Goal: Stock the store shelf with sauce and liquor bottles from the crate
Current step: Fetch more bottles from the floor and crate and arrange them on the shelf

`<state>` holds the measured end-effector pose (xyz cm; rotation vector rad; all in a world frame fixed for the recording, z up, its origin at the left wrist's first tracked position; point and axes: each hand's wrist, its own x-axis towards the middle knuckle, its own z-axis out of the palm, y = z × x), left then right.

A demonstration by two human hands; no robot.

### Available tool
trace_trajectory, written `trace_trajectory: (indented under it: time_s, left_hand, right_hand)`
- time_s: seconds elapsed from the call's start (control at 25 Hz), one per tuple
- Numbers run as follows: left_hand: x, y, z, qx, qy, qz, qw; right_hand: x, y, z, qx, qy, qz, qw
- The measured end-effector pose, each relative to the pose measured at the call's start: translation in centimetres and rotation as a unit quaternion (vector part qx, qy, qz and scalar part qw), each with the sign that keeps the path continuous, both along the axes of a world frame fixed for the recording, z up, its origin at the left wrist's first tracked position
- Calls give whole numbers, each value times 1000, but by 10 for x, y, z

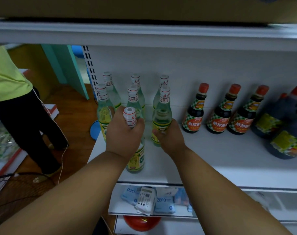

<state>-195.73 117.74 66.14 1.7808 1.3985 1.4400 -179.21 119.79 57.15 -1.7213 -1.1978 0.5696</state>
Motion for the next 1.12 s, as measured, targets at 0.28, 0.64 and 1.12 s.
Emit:
trace_trajectory:
  time_s: [0.28, 0.64, 1.12]
  left_hand:
    - [1, 0, 2, -11, 6, 9, 1000]
    - [-2, -1, 4, -20, 6, -9, 1000]
    - [-26, -16, -8, -73, 63, -81, 992]
  right_hand:
    - [2, 0, 1, -8, -5, 8, 1000]
    - [-6, -9, 3, -60, 22, -13, 998]
    - [-76, -87, 16, -51, 40, 177, 982]
